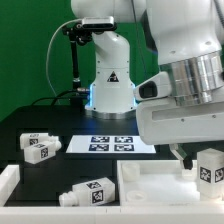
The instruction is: Assemble one leg
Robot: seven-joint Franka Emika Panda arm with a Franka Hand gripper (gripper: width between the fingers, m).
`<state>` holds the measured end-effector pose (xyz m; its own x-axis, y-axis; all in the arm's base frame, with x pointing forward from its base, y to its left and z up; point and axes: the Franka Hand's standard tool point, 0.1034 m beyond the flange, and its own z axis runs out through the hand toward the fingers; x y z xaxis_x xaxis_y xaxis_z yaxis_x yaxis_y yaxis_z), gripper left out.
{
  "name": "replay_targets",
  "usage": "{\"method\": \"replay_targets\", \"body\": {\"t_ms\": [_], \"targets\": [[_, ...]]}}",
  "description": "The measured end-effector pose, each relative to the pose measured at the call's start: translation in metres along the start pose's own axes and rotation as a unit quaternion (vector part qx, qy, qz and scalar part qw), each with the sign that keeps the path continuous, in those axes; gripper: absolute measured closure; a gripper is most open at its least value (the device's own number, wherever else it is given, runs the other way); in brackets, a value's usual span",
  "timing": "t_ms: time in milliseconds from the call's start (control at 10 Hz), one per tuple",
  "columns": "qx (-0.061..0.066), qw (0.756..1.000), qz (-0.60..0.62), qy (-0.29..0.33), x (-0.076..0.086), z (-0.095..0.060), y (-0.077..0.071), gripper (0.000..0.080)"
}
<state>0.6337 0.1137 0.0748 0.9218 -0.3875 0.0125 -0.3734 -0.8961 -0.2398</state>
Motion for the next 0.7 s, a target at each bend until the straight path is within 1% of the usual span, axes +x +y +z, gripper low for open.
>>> {"method": "replay_targets", "body": {"t_ms": [100, 200, 400, 500, 600, 700], "targets": [[-0.017, 0.996, -0.086, -0.003, -0.002, -0.002, -0.009, 0.0158], [-0.019, 0.993, -0.116, -0.003, -0.004, -0.002, -0.012, 0.0158], [-0.019, 0.982, -0.188, -0.005, -0.003, -0.001, -0.009, 0.0150], [-0.022, 0.972, -0.233, -0.006, -0.001, -0.002, -0.007, 0.0150], [-0.028, 0.957, -0.288, -0.007, 0.003, -0.003, -0.001, 0.0150], [-0.038, 0.936, -0.350, -0.006, 0.006, -0.005, 0.001, 0.0150]]}}
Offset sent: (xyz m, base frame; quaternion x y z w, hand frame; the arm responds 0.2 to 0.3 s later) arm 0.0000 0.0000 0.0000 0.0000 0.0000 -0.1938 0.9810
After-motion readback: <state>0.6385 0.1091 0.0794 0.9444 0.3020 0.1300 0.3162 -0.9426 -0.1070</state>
